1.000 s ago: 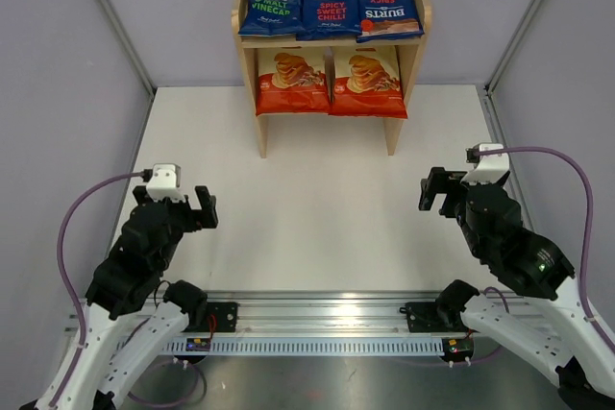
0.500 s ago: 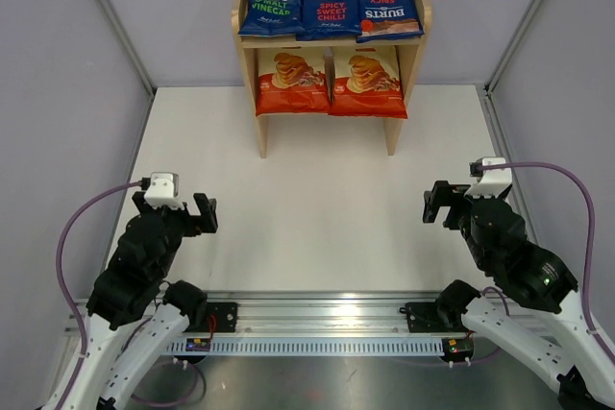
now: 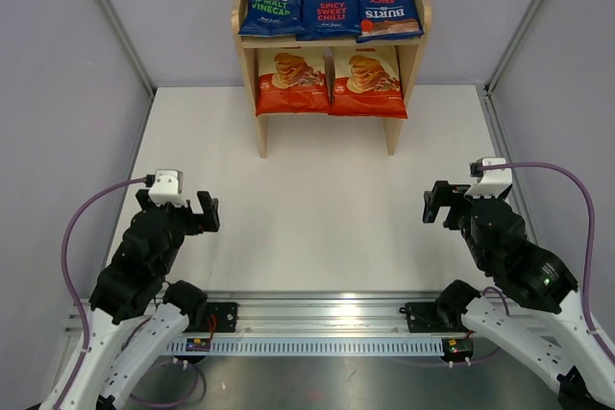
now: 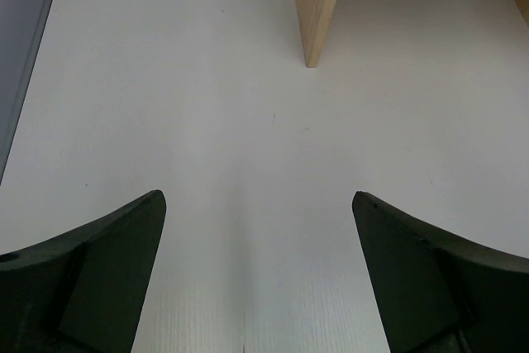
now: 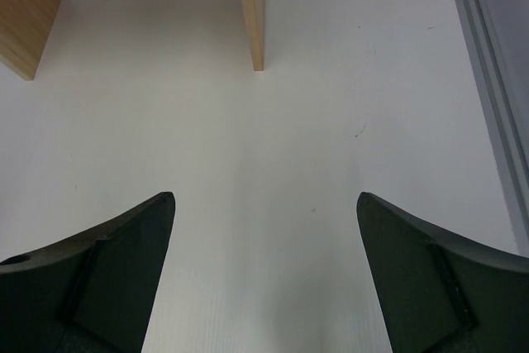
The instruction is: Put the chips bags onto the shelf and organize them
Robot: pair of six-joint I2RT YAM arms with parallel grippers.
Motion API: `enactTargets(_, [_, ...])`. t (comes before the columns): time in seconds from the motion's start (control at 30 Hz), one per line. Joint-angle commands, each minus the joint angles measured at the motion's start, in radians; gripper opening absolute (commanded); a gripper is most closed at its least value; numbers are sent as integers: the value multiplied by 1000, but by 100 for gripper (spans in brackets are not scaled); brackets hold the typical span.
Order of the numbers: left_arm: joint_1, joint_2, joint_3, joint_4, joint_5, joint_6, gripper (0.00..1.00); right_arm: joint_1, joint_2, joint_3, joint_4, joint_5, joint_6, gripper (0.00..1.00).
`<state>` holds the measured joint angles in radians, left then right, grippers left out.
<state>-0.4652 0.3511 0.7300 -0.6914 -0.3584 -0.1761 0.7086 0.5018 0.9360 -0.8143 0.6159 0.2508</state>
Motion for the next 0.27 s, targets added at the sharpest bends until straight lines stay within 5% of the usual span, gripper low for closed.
enactTargets(0.0, [0,2,6,41,4,12,99,-3,-6,0,3,15,10,99])
enactTargets(0.23, [0,-1,6,38,3,12,99,-3,-12,4,-2,8,13,99])
